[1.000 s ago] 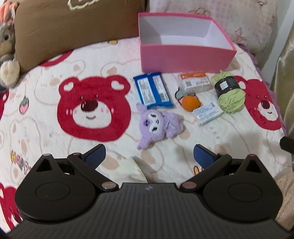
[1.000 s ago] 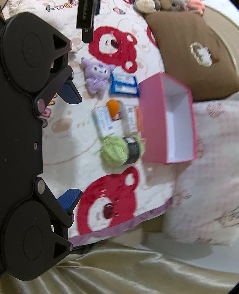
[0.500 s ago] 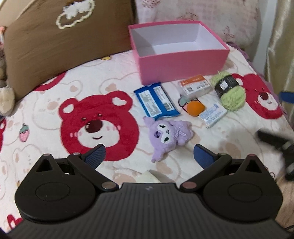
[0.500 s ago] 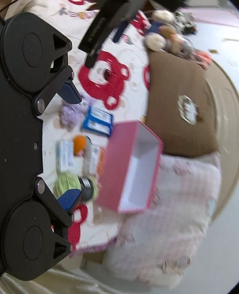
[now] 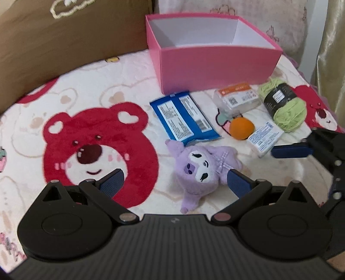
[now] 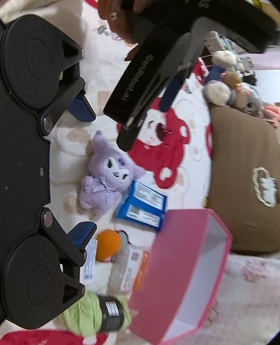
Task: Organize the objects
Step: 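Reach the left tool to the purple plush doll and close on it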
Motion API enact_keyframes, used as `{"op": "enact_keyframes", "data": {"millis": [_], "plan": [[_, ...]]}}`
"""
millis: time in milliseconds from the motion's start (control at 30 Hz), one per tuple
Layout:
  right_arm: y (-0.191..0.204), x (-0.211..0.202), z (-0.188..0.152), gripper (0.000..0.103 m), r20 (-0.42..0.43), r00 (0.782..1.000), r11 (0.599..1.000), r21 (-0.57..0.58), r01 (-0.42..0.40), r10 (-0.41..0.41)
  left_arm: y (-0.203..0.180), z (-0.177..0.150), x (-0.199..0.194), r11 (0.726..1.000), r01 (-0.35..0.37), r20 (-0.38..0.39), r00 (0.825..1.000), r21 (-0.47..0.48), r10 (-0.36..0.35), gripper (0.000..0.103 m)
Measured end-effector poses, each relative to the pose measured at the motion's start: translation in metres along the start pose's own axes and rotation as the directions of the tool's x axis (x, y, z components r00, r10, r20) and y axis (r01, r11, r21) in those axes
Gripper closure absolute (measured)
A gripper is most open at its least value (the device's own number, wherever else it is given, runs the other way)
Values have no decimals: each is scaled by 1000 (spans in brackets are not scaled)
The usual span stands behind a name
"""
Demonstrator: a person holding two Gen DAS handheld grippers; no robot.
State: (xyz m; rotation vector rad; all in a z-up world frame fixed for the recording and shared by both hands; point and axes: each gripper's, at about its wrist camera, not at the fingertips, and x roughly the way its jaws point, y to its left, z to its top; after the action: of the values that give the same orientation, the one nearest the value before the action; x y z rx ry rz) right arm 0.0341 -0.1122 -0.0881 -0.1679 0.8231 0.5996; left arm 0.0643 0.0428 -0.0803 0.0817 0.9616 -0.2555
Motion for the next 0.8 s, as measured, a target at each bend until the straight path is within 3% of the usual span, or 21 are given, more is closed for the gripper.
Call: {"op": "enact_keyframes", "data": {"millis": [67, 200, 400, 533, 600, 733, 800], "plan": [[-7, 14, -3, 3, 8, 1000, 1000, 15, -26, 26, 2, -2, 14, 999, 38, -23, 999, -11, -39, 3], [-15, 36, -5, 3, -6, 999, 998, 24, -54, 54, 3, -4, 34, 991, 128, -43, 991, -35, -129, 19], [-21, 58, -8, 3, -52, 996, 994, 89, -67, 72, 4, -5, 55, 987, 141, -73, 986, -78, -147, 40], [-31, 63, -13, 3, -30, 997, 978, 199, -69, 76, 7, -7, 62, 981, 152, -84, 983, -119, -162, 41], [-32, 64, -13, 3, -23, 997, 973, 218, -70, 77, 6, -9, 64, 979, 156, -88, 982, -130, -168, 48], [-25, 65, -10, 20, -25, 999, 989, 145, -20, 23, 6, -10, 67, 967, 183, -89, 976, -179, -201, 57], [-25, 68, -12, 20, -24, 999, 989, 148, -18, 22, 4, -10, 67, 968, 178, -88, 977, -175, -195, 58]]}}
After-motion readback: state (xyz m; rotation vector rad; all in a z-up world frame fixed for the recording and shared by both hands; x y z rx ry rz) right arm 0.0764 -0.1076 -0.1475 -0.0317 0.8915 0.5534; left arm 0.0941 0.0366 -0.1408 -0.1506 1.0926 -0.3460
